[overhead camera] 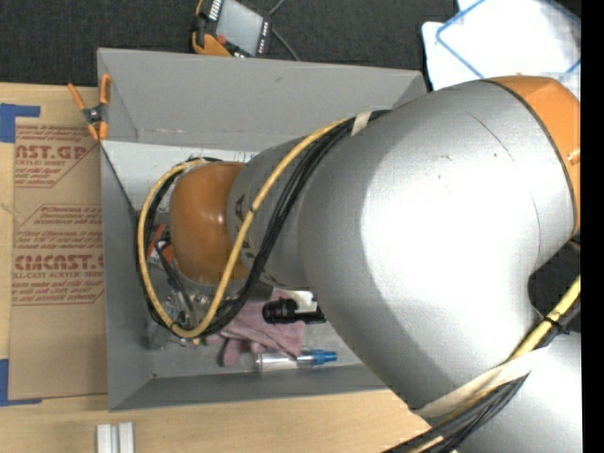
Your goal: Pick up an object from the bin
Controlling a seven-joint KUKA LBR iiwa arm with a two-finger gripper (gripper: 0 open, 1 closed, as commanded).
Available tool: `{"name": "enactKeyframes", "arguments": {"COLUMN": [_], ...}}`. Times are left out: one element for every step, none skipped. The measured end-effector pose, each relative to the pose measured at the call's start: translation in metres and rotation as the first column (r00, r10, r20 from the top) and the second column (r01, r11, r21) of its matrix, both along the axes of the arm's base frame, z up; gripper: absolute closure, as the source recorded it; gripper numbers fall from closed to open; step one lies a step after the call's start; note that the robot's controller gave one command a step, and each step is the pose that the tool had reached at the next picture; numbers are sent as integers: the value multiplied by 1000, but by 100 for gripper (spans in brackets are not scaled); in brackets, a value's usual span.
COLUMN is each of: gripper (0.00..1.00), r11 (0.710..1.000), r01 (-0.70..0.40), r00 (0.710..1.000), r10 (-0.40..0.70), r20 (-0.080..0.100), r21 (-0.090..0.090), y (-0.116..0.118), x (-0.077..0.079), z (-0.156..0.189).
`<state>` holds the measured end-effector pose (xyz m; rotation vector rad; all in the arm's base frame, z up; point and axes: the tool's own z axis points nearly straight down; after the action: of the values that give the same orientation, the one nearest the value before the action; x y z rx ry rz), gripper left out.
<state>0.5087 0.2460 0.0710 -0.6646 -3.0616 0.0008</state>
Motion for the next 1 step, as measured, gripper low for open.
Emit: {"name": "enactKeyframes", "arguments": {"gripper": [100], "r11": [1000], "r01": [-1], "r00": [1000], "r10": [1], "r20": [-10], "r21": [-4], "y": [-1], "x": [-3], "z": [36]}}
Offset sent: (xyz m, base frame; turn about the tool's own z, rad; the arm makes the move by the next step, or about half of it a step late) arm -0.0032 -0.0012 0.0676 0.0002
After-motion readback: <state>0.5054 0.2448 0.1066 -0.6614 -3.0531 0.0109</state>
